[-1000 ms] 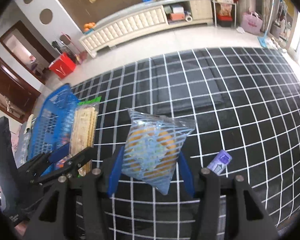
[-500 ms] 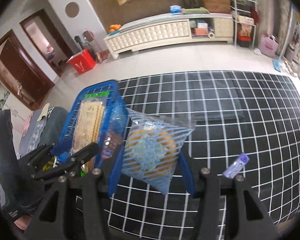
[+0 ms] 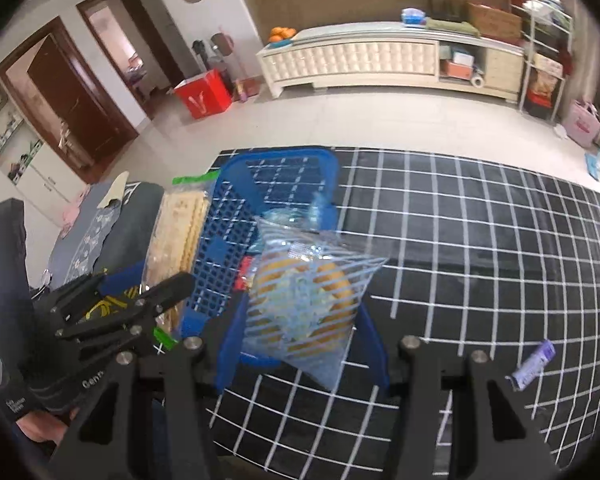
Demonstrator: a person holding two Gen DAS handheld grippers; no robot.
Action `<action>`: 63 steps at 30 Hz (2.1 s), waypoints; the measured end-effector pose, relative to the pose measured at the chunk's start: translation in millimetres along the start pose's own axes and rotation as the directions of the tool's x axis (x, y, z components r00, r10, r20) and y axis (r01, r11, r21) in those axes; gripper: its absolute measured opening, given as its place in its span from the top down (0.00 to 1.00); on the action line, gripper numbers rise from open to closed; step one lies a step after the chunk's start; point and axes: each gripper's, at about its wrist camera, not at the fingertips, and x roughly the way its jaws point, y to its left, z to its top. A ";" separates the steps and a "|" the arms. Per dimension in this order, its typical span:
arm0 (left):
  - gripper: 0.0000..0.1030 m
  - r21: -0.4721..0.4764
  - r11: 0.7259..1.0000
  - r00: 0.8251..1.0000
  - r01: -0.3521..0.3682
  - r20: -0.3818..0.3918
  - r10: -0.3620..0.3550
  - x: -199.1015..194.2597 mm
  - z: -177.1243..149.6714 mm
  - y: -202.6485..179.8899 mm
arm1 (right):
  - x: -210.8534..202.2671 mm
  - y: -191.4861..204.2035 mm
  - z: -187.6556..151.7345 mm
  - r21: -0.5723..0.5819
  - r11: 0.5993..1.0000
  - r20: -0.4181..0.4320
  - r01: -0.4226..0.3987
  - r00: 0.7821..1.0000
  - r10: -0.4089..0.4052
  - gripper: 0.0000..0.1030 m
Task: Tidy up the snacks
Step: 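Carry the cracker pack and biscuit bag over the blue basket with both tools, then open both tools to drop the cracker pack and biscuit bag into the basket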
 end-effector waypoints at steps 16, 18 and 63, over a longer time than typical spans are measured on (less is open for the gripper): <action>0.49 -0.043 0.998 0.997 -0.045 -0.063 0.042 47.6 37.1 62.3 | 63.8 21.4 37.6 -0.070 0.998 -0.060 -0.001 0.998 -0.003 0.44; 0.49 -0.048 0.998 0.996 -0.041 -0.077 0.037 57.4 39.4 65.4 | 68.5 18.4 36.9 -0.074 0.997 -0.069 -0.001 0.998 -0.004 0.44; 0.46 -0.086 0.995 0.998 -0.052 -0.041 0.049 28.2 5.8 132.9 | 117.4 78.7 27.2 -0.117 0.992 -0.175 0.042 0.983 -0.062 0.44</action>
